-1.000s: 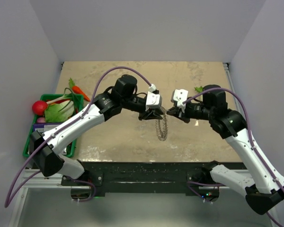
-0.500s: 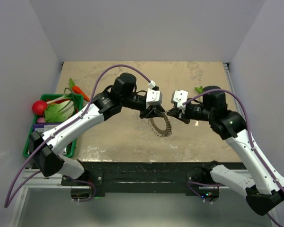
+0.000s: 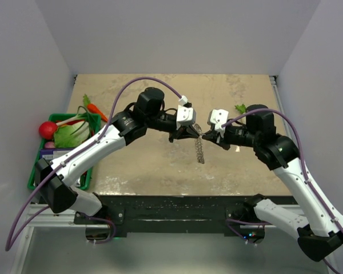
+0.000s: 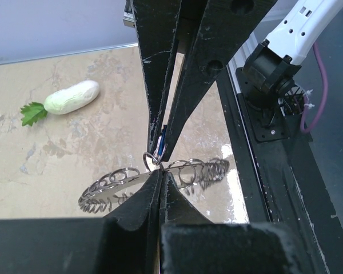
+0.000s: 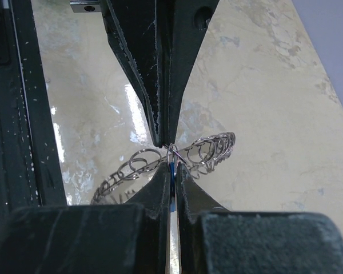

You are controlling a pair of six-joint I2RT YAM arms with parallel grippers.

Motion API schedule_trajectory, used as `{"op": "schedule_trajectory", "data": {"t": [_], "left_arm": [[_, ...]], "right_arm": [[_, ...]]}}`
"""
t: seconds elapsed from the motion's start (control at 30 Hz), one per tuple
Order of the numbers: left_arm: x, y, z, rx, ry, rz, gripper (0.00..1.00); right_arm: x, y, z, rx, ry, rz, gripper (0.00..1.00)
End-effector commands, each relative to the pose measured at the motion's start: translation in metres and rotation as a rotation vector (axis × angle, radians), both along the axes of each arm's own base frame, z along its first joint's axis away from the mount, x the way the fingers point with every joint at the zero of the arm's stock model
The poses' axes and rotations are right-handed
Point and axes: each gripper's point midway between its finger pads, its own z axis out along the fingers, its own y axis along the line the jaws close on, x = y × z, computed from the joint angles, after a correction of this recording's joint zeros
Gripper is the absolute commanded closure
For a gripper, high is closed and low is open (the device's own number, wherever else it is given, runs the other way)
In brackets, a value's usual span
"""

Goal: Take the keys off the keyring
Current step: Remove the key from the keyring.

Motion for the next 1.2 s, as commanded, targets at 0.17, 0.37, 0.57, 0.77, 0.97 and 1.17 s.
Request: {"op": "schedule_trajectory", "data": {"t": [0.17, 0.37, 0.57, 0.77, 0.97, 1.17], "left_arm": [[-0.001, -0.001, 0.017, -0.05, -0.027, -0.008, 1.0], [-0.002, 0.004, 0.022, -0.058, -0.049, 0.018, 1.0], [-0.002, 0.007, 0.028, -0.072, -0.051, 0.025, 1.0], [0.003, 0.012, 0.033, -0.083, -0.054, 0.052, 1.0], [0.004, 0.011, 0.033, -0.089, -0.036, 0.053, 1.0], [0.0, 0.007, 0.03, -0.09, -0.01, 0.014, 1.0]], "right_arm": [[0.014, -0.002, 0.026, 0.05, -0.09, -0.07, 1.0], [0.021, -0.005, 0.026, 0.064, -0.084, -0.124, 1.0], [0.021, 0.001, 0.012, 0.057, -0.021, -0.096, 1.0], [0.013, -0.001, 0.006, 0.047, -0.028, -0.074, 1.0], [0.011, 0.005, 0.004, 0.053, -0.012, -0.038, 1.0], [0.015, 0.016, 0.007, 0.08, 0.028, -0.009, 1.0]]}}
